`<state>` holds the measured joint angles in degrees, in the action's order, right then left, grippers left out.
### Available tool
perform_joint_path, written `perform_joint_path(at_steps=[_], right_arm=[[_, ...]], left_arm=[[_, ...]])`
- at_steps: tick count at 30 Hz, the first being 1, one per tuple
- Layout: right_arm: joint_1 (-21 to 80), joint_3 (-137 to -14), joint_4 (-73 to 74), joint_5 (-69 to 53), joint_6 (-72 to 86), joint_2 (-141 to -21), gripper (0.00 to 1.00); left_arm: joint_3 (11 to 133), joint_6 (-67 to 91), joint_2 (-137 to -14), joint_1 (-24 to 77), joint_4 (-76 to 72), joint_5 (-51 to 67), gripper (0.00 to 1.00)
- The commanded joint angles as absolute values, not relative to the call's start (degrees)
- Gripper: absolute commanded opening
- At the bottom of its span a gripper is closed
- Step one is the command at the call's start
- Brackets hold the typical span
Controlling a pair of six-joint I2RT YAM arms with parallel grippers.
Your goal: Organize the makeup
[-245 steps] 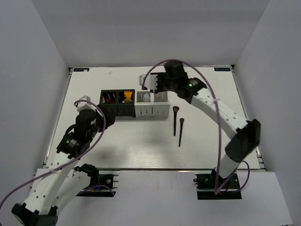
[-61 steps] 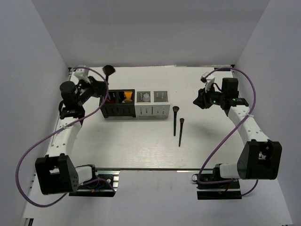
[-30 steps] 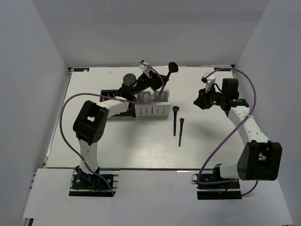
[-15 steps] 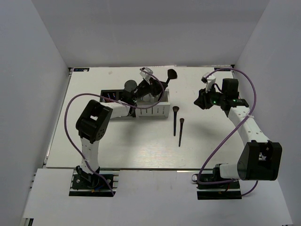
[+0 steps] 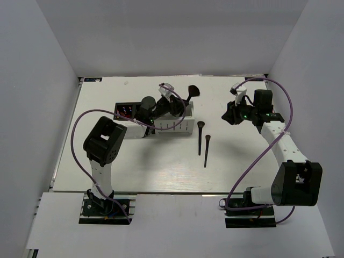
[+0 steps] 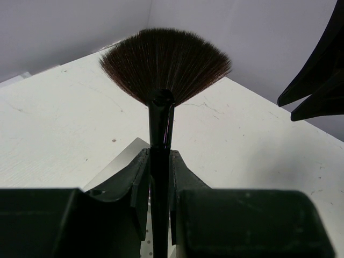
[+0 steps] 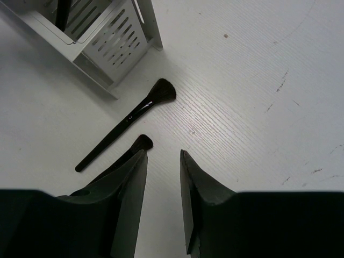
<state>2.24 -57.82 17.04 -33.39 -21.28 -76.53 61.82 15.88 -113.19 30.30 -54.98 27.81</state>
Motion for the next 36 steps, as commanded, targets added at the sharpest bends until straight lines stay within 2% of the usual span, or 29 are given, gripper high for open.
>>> perform_joint_path(at_steps=[1,7,19,23,25,26,30,33,36], right_arm=[[1.8,-57.7,16.3,-34.1,-21.4,-75.5,0.37],[1.9,-57.6,16.3,-34.0,-21.5,-75.2,0.37],[1.9,-57.0,16.3,-34.2,-21.5,-74.5,0.37],[1.9,-57.0,16.4,-34.4,-21.9,-74.5,0.38],[1.9,-57.2,17.1,-36.2,-22.8,-75.1,0.43],[2.1,-57.7,17.9,-37.1,-23.5,-75.3,0.45],[2.9,-59.5,25.5,-42.6,-27.1,-78.1,0.61],[4.7,-59.3,29.3,-42.3,-27.6,-79.2,0.66],[7.2,-57.7,29.8,-38.4,-26.7,-79.4,0.66]], left_arm=[[61.1,14.7,-108.5,31.2,-54.4,27.1,0.24],[60.4,14.0,-107.4,31.2,-53.1,26.7,0.35],[60.6,14.3,-105.5,31.7,-52.7,26.4,0.39],[64.8,13.5,-101.2,31.7,-45.8,27.3,0.42],[67.1,13.4,-97.7,31.7,-37.4,27.4,0.56],[68.4,13.4,-96.6,31.7,-34.1,27.5,0.58],[67.9,13.2,-88.1,31.7,-23.7,25.2,0.60],[63.1,15.9,-79.2,31.2,-15.9,21.1,0.63],[59.2,20.9,-69.5,30.5,-6.5,14.0,0.65]])
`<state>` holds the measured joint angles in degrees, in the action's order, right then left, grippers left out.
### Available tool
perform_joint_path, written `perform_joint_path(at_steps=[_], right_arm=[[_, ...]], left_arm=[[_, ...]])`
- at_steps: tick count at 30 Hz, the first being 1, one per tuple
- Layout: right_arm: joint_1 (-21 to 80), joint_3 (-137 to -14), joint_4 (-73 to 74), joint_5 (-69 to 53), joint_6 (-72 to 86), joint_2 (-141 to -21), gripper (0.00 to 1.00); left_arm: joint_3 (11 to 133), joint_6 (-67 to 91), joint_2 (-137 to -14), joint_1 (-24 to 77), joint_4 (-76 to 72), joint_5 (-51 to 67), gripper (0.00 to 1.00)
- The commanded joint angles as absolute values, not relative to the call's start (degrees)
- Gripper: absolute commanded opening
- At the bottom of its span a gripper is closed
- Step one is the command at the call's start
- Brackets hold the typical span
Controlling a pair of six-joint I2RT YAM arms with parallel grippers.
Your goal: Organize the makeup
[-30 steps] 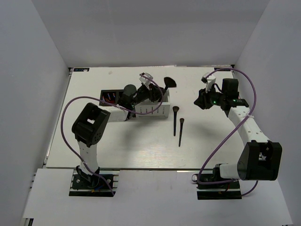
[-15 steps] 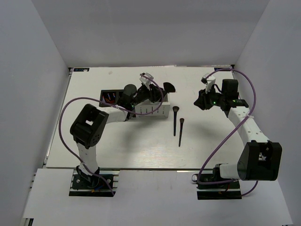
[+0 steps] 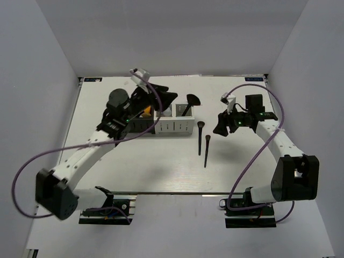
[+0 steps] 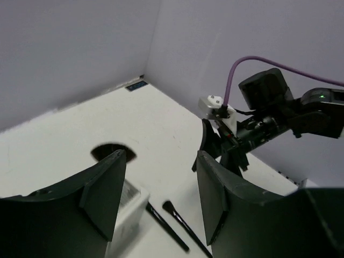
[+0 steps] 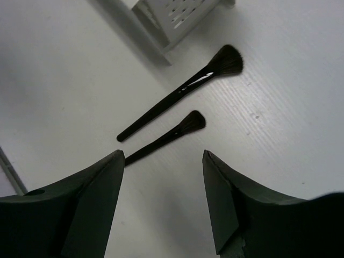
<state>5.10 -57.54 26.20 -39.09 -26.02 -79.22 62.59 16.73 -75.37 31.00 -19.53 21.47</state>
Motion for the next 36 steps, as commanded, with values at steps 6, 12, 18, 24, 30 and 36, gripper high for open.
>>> perform_joint_path(at_steps=[6,12,18,24,30,36], right_arm=[[12.3,-55.5,29.5,-27.1,-19.7,-82.3,0.61],[14.3,-55.3,27.4,-19.3,-9.9,-85.5,0.60],[15.8,-54.2,24.4,-12.0,-1.1,-88.2,0.61],[18.7,-54.8,22.2,-11.3,4.6,-90.5,0.60],[21.3,-55.8,20.7,-7.4,9.1,-93.1,0.54],[22.4,-56.9,20.7,-1.1,11.4,-95.6,0.48]], left_arm=[[50.1,29.9,-52.2,30.5,12.0,1.0,0.64],[41.1,40.1,-36.5,30.5,20.3,-8.6,0.65],[40.6,44.2,-30.9,30.5,29.2,-11.9,0.65],[43.0,46.2,-32.3,30.5,35.4,-12.2,0.65],[43.3,48.3,-32.4,30.5,37.6,-12.9,0.65],[43.2,49.0,-31.7,30.5,39.0,-14.0,0.65]])
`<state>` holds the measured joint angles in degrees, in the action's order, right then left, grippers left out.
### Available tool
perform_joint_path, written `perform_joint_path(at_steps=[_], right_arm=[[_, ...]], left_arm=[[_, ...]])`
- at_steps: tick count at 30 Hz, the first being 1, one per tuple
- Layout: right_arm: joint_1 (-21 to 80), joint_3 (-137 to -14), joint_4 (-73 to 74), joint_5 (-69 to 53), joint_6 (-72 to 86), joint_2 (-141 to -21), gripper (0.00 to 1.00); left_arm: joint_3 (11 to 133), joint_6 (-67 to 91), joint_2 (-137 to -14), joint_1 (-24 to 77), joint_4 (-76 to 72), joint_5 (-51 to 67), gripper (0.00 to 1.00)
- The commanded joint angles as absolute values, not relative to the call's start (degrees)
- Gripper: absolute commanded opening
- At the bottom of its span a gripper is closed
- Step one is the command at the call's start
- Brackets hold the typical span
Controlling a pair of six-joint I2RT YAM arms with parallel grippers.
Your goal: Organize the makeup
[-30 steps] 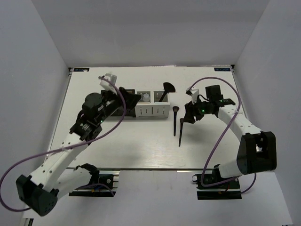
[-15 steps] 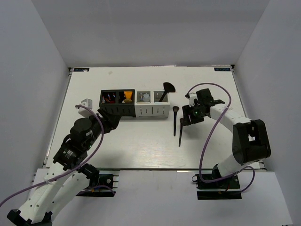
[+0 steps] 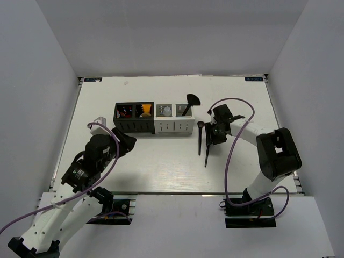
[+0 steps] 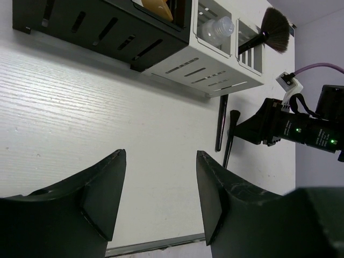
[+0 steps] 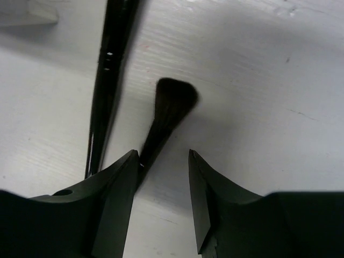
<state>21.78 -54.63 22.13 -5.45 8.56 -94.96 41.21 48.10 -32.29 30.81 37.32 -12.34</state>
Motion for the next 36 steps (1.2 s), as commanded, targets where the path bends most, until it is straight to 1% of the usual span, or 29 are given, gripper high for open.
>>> perform_joint_path(at_steps=[1,5,6,14,17,18,23,24,25,26,32,35,36], right_arm=[[22.5,-57.0,20.7,-0.9,11.5,-96.0,0.47],[23.8,-57.1,20.3,1.9,12.0,-97.3,0.45],[24.0,-57.1,20.3,2.2,12.0,-97.7,0.42],[24.1,-55.2,21.0,6.4,10.7,-98.0,0.34],[24.2,-54.7,21.6,6.3,10.1,-97.3,0.29],[24.0,-54.6,21.7,6.2,9.8,-96.9,0.25],[23.2,-56.3,22.7,4.8,8.4,-96.9,0.14],[22.9,-57.0,23.4,3.4,7.6,-96.8,0.08],[22.4,-57.7,23.7,2.6,7.0,-96.7,0.06],[21.6,-59.4,24.2,1.9,6.3,-96.3,0.01],[18.9,-68.0,27.6,-9.7,0.3,-92.8,0.00],[18.2,-71.8,25.4,-13.3,-4.6,-89.1,0.00],[18.0,-73.7,24.9,-17.4,-5.6,-88.5,0.00]], left_arm=[[43.2,49.0,-31.6,30.5,39.3,-14.1,0.65],[43.0,49.0,-32.1,30.5,39.7,-14.3,0.65],[43.0,49.0,-32.3,30.5,39.8,-14.5,0.65],[43.1,48.9,-34.6,30.5,40.0,-14.2,0.64],[42.3,49.1,-34.9,30.5,38.7,-13.4,0.64],[42.2,49.2,-35.1,30.5,38.4,-13.4,0.64],[42.8,48.8,-36.4,30.5,36.9,-12.9,0.63],[43.1,48.6,-36.7,30.5,36.8,-12.8,0.63],[43.2,48.2,-37.3,30.5,36.6,-12.7,0.63],[43.8,48.0,-37.5,30.5,36.4,-12.7,0.63],[43.4,47.3,-37.9,31.0,34.4,-11.4,0.63],[42.0,47.3,-37.3,31.0,32.5,-10.6,0.62],[41.1,47.2,-36.8,31.0,31.5,-10.0,0.62]])
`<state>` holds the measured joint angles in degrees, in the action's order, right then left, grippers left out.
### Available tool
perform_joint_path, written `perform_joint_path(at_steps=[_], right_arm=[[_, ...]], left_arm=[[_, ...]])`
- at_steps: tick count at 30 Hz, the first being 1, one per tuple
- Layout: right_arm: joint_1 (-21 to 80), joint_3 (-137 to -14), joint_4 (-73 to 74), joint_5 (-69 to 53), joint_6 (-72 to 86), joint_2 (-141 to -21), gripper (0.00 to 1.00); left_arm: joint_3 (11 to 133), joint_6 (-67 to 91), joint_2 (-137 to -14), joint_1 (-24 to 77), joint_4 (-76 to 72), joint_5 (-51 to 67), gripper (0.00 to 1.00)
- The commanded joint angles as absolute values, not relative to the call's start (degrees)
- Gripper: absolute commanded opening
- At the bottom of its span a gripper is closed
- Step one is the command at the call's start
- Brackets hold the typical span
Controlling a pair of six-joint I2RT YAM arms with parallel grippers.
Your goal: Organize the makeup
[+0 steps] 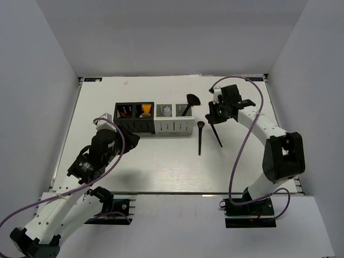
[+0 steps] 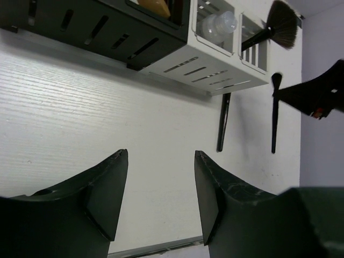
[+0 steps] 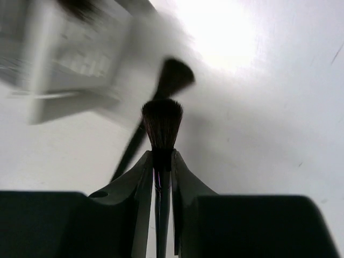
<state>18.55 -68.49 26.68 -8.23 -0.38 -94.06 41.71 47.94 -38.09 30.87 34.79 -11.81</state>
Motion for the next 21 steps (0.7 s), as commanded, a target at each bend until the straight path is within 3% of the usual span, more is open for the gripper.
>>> perform_joint_path(at_steps=[1,8,21], right_arm=[[18.0,-75.0,24.2,-19.8,-7.0,-87.5,0.00],[18.7,-82.7,12.3,-39.3,-1.9,-89.5,0.00],[21.2,-93.3,-24.4,-49.7,12.9,-109.8,0.00]], left_arm=[[40.9,47.2,-36.7,31.0,30.9,-9.8,0.62],[39.9,46.4,-36.6,31.0,28.8,-8.4,0.61],[39.8,46.1,-36.8,31.0,28.9,-7.6,0.61]])
